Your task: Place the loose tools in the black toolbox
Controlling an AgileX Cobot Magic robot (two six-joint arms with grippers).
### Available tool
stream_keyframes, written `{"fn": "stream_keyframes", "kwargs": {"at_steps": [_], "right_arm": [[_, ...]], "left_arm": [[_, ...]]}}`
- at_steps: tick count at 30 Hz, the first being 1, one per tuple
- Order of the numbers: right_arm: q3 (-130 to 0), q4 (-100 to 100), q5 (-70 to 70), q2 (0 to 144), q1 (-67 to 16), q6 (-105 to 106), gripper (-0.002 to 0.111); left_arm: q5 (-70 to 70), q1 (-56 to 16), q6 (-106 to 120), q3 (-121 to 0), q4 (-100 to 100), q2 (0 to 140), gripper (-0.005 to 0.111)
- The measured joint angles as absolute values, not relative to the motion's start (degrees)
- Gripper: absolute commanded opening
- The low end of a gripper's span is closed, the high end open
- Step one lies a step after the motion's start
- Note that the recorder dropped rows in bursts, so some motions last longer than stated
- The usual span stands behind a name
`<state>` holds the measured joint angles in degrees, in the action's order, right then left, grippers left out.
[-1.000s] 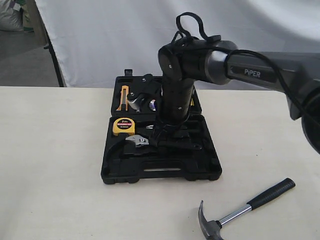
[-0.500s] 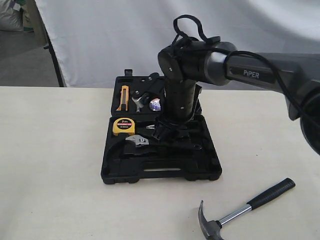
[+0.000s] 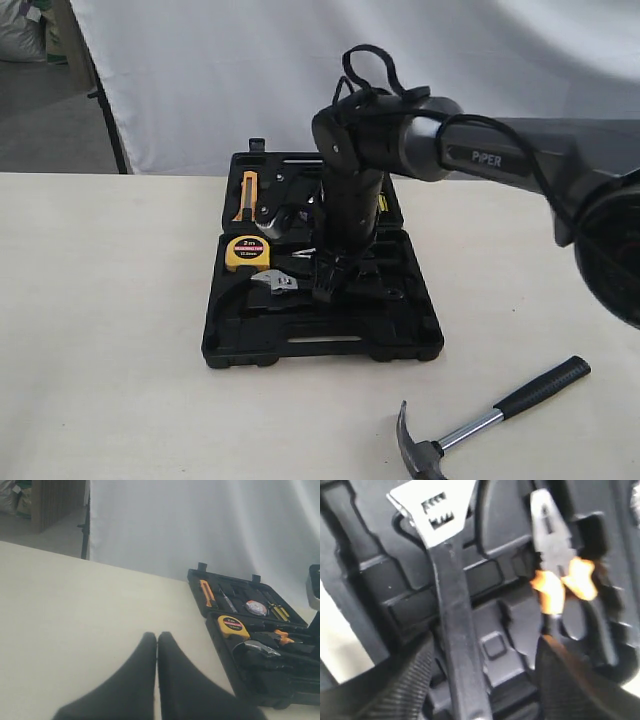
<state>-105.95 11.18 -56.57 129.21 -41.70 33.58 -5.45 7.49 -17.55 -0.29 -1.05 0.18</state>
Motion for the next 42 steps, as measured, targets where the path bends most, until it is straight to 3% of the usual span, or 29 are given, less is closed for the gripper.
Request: {"fn": "stream_keyframes", "kwargs": {"at_steps": [10, 12, 18, 19, 36, 38, 41, 42], "right_arm": [[-118.4, 4.1, -62.6, 139.2, -39.6, 36.9, 0.056], [-119.0, 4.4, -63.9, 139.7, -39.3, 37.8, 0.046], [-119.6, 4.5, -65.5, 139.7, -39.2, 40.2, 0.000], [-119.6, 4.5, -65.5, 139.7, -39.3, 40.4, 0.000], [-119.7, 10.1, -66.4, 139.7, -40.4, 42.2, 0.002], [-119.7, 10.7, -66.3, 139.7, -40.4, 41.9, 0.012], [-119.7, 10.9, -66.0, 139.9, -40.5, 41.4, 0.038], [-119.7, 11.3, -65.7, 140.0, -40.6, 41.2, 0.055]], "left_arm": [[-5.4, 7.5, -17.5, -0.3, -1.1, 0.2, 0.001], [-5.4, 7.5, -17.5, -0.3, -1.1, 0.2, 0.001], [-5.4, 7.5, -17.5, -0.3, -1.1, 0.2, 0.001], [-5.4, 7.5, -17.5, -0.3, -1.1, 0.2, 0.001], [-5.4, 7.5, -17.5, -0.3, -1.1, 0.2, 0.001], [-5.4, 7.5, -17.5, -0.3, -1.1, 0.2, 0.001], [-5.4, 7.5, -17.5, -0.3, -1.1, 0.2, 0.001], [-5.4, 7.5, -17.5, -0.3, -1.1, 0.2, 0.001]]}}
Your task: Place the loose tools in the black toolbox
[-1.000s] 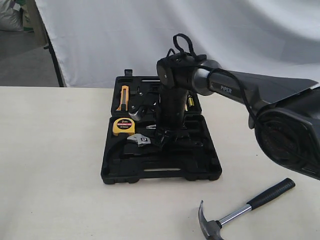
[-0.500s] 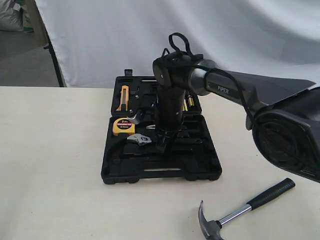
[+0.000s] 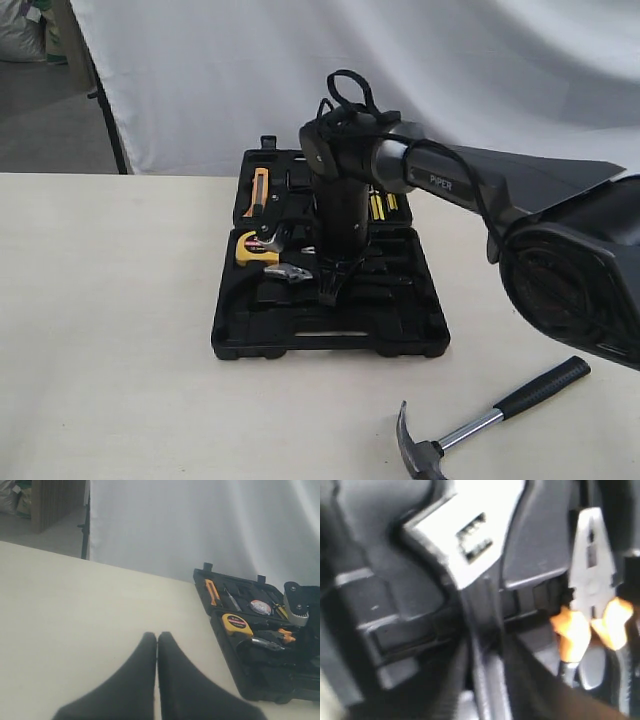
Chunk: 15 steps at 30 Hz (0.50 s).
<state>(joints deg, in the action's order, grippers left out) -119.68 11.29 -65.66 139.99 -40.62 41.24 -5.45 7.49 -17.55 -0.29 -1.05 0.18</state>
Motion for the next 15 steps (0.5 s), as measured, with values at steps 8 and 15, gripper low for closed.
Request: {"fn": "stream_keyframes", "kwargs": {"at_steps": [8, 15], "right_arm": [[-119.0, 12.1, -66.6, 138.0, -42.9, 40.6, 0.051], [-119.1, 2.3, -55.6, 129.5, -41.6, 37.2, 0.000]], "left_arm": [[-5.4, 7.5, -17.5, -0.3, -1.1, 0.2, 0.001], [-5.4, 7.5, -17.5, -0.3, -1.1, 0.2, 0.001]]}}
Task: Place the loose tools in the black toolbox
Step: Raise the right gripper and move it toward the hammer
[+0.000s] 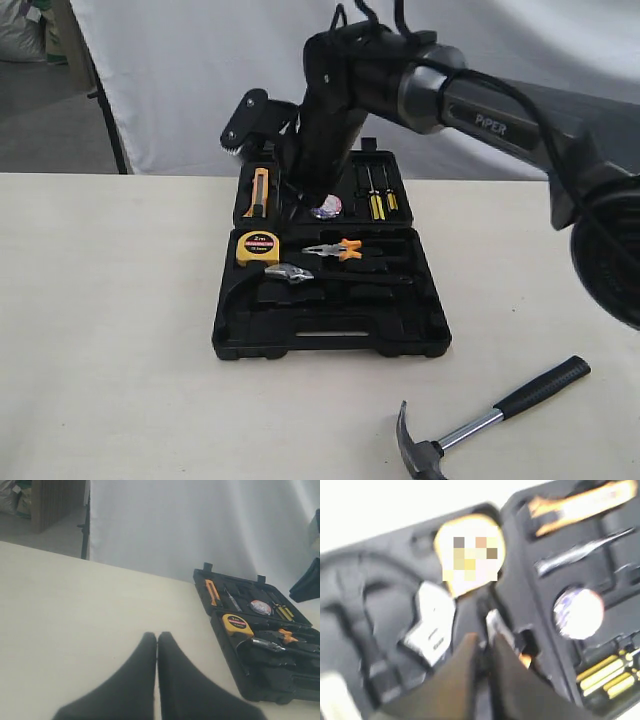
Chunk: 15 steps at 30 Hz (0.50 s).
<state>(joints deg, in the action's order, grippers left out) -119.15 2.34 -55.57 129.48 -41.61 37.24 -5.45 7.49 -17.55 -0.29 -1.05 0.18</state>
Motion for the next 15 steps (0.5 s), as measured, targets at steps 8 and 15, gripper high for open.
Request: {"fn": "stream_keyframes", "kwargs": {"at_steps": [8, 15], "right_arm": [[-118.3, -4.8, -53.6, 135.8, -39.7, 34.5, 0.000], [-121.3, 2.6, -62.8, 141.9, -41.1, 31.1, 0.000]], "left_arm": [[-5.4, 7.5, -17.5, -0.3, -1.1, 0.2, 0.001], [-5.4, 7.5, -17.5, -0.3, -1.1, 0.2, 0.001]]}}
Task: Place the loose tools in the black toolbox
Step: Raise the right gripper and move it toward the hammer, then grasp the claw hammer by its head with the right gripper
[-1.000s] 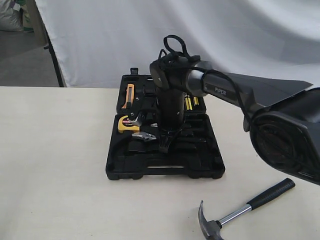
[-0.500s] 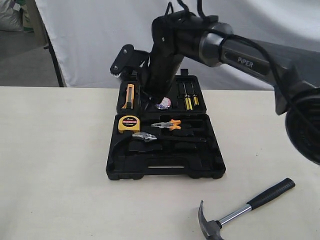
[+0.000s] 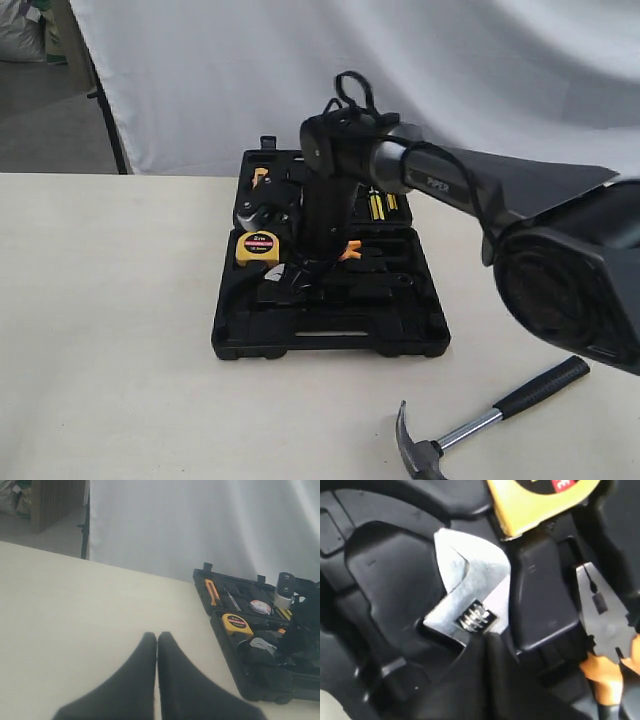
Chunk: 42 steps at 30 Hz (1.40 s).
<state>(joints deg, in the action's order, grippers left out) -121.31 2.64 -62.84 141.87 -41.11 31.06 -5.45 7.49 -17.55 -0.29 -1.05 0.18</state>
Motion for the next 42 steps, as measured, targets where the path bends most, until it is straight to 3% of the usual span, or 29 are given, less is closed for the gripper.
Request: {"fn": "stream_keyframes", "kwargs": {"at_steps": [6, 19, 30, 40, 42], "right_arm": [[-123.8, 5.5, -68.8, 139.0, -41.9, 25.3, 0.000], [-122.3, 6.0, -69.3, 112.6, -38.8, 16.6, 0.000], [-88.4, 4.6, -69.7, 95.7, -36.4, 29.5, 0.000], [-60.7, 3.8, -64.4, 93.9, -36.8, 39.0, 0.000], [-58.8, 3.8, -59.8, 93.9, -36.9, 40.2, 0.005]], "left_arm": [[-5.4, 7.5, -17.5, -0.3, -1.1, 0.2, 0.001], [-5.4, 7.5, -17.5, -0.3, -1.1, 0.2, 0.001], [-5.4, 7.5, -17.5, -0.3, -1.1, 0.2, 0.001], [-5.4, 7.5, -17.5, -0.3, -1.1, 0.2, 0.001], [-5.4, 7.5, -17.5, -0.3, -1.1, 0.2, 0.001]]}}
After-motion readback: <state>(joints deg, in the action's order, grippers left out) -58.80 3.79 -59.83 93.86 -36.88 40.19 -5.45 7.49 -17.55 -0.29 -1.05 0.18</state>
